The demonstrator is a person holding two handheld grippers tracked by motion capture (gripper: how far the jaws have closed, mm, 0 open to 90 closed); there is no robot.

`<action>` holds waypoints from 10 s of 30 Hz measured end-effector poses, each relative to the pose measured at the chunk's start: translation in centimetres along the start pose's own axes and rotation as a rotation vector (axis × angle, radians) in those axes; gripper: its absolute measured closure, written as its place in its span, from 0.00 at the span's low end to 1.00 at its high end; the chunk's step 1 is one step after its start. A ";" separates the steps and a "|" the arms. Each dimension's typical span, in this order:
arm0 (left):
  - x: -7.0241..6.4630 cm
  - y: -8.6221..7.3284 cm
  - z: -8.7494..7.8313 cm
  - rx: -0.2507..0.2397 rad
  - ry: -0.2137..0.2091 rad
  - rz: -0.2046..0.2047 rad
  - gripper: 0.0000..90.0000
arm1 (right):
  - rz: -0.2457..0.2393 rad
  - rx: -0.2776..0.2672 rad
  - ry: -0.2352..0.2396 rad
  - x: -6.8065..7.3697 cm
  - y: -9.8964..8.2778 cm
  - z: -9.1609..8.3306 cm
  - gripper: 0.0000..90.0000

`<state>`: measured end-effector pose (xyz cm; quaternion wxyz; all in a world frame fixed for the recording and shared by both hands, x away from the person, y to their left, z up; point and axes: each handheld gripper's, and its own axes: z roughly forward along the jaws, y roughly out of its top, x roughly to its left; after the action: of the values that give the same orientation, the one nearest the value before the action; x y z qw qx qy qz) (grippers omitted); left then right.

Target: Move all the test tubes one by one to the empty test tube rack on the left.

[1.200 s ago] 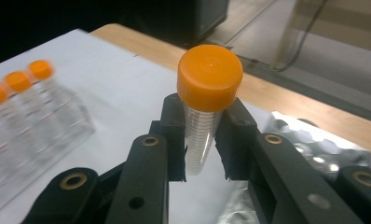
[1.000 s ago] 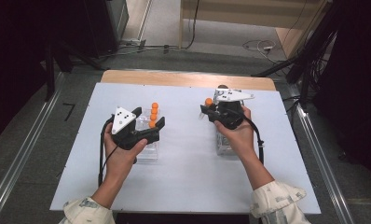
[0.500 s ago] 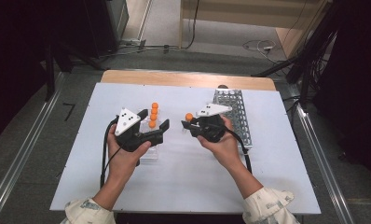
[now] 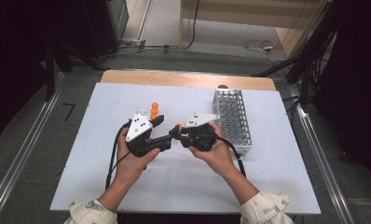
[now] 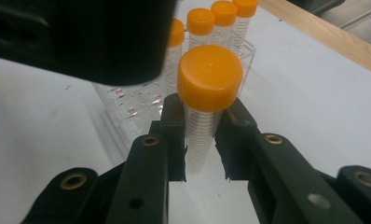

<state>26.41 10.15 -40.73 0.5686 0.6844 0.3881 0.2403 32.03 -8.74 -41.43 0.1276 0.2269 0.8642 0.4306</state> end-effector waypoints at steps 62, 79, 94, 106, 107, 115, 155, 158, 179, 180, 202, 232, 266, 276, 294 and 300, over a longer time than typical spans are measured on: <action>0.9 -0.3 -0.4 -0.008 -0.010 -0.011 0.79 | 0.056 -0.043 -0.052 0.3 -0.8 0.4 0.15; 1.8 0.5 -1.7 -0.037 0.002 -0.041 0.79 | 0.106 -0.053 -0.083 -1.0 -1.7 -0.8 0.13; 2.9 1.0 -2.7 -0.055 0.036 -0.062 0.79 | 0.124 -0.051 -0.100 -1.5 -2.2 -1.3 0.14; 3.7 0.6 -2.9 -0.049 0.106 -0.074 0.79 | 0.129 -0.057 -0.105 -1.7 -2.2 -1.6 0.14; 3.8 0.4 -2.8 -0.044 0.110 -0.073 0.79 | 0.129 -0.057 -0.105 -1.7 -2.2 -1.6 0.14; 4.0 -0.3 -2.4 -0.038 0.127 -0.075 0.79 | 0.128 -0.056 -0.104 -1.7 -2.3 -1.6 0.14; 2.9 -2.6 -1.8 -0.016 0.186 -0.075 0.33 | 0.139 -0.064 -0.129 -2.0 -2.7 -1.8 0.14; 3.2 -2.7 -1.9 -0.013 0.196 -0.082 0.32 | 0.145 -0.074 -0.131 -2.1 -2.7 -2.1 0.14; 5.2 -3.0 -3.0 -0.010 0.223 -0.128 0.24 | 0.195 -0.102 -0.186 -3.3 -4.0 -4.1 0.14; 5.2 -3.0 -3.1 -0.008 0.226 -0.127 0.24 | 0.194 -0.101 -0.188 -3.4 -4.0 -4.2 0.14; 6.3 -3.3 -3.9 -0.006 0.245 -0.134 0.22 | 0.224 -0.118 -0.232 -4.3 -5.3 -6.1 0.14; 7.4 -4.4 -5.0 0.019 0.275 -0.139 0.20 | 0.291 -0.142 -0.324 -6.3 -8.1 -9.9 0.14; 7.8 -6.0 -6.9 0.047 0.300 -0.133 0.20 | 0.382 -0.143 -0.454 -8.2 -13.2 -15.2 0.14; 8.0 -6.4 -7.6 0.053 0.307 -0.136 0.20 | 0.405 -0.132 -0.480 -8.4 -14.5 -16.1 0.14; 8.6 -7.6 -9.6 0.094 0.366 -0.120 0.19 | 0.471 -0.107 -0.595 -9.3 -18.2 -19.0 0.14; 9.3 -8.5 -10.0 0.143 0.420 -0.121 0.19 | 0.502 -0.064 -0.653 -9.6 -19.8 -19.5 0.14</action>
<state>21.96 24.03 -47.58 0.4386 0.6333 0.5544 0.3149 26.58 -37.34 -45.41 0.2932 0.5515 0.6820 0.3804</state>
